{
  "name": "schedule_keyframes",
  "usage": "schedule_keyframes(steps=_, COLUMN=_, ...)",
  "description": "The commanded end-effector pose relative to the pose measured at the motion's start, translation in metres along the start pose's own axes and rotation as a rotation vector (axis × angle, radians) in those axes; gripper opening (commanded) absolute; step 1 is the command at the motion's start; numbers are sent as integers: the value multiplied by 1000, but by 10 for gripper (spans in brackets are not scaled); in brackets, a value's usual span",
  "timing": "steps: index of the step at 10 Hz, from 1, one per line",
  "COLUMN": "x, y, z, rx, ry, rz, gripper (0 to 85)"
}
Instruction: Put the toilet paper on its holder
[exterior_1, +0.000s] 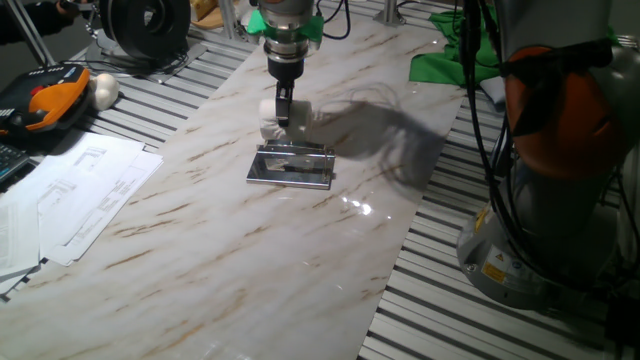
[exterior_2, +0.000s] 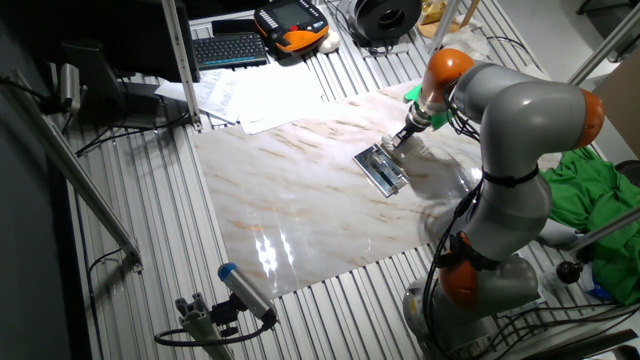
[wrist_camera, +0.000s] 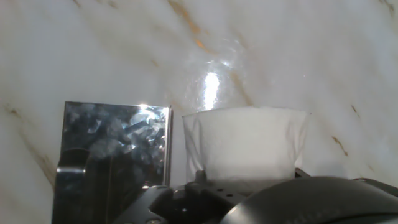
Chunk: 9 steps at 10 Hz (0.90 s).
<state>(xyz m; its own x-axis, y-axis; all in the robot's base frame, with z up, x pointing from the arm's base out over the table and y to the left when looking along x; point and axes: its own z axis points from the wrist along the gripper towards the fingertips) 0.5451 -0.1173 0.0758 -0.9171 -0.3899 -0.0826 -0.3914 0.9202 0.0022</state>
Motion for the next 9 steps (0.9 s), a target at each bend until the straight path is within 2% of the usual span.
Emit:
schedule_keyframes(steps=1, x=-4, y=0, z=-8, rx=-5, ry=9, rz=1, gripper=170)
schedule_keyframes(steps=4, x=-19, y=7, z=-39, rx=-21, ry=21, rz=43, gripper=170)
schedule_keyframes(steps=7, x=-40, y=24, z=-63, rx=-2, ry=-16, rz=104, gripper=170)
schedule_keyframes(steps=9, x=-53, y=36, z=-72, rx=10, ry=-36, rz=131, gripper=170)
